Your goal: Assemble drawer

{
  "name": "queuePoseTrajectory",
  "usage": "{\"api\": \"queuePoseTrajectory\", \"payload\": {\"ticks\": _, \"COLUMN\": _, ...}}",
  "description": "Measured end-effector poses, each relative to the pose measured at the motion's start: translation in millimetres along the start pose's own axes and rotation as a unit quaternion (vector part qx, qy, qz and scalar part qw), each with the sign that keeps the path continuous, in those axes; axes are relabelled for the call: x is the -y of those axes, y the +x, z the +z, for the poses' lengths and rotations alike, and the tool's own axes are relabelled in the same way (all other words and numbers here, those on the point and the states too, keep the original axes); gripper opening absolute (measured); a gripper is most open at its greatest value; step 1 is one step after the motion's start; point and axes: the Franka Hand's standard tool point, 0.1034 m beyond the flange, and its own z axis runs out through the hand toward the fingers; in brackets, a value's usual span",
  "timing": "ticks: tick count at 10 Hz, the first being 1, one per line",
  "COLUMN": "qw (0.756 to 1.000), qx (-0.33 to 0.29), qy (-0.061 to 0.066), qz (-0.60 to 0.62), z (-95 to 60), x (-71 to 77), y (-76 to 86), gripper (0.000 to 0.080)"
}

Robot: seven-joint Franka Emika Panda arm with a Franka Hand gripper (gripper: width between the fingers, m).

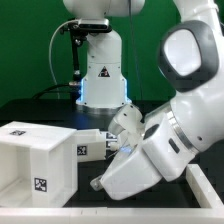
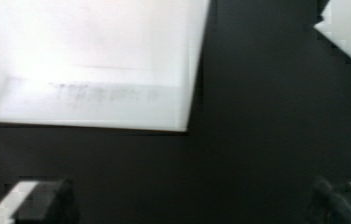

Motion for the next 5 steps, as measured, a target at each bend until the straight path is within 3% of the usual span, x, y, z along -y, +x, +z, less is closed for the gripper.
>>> {"api": "queuePoseTrajectory", "payload": {"ticks": 3, "qw": 0.999, "qx": -0.018, "qy": -0.028, "qz": -0.007, "z": 15.4, "x": -15.3, "y": -21.7, "gripper": 0.0649}}
{"api": "queuePoseTrajectory", "payload": {"ticks": 5, "qw": 0.999, "qx": -0.029, "qy": -0.036, "qz": -0.001, "z": 18.7, "x": -21.5, "y": -35.3, "gripper": 0.0649}}
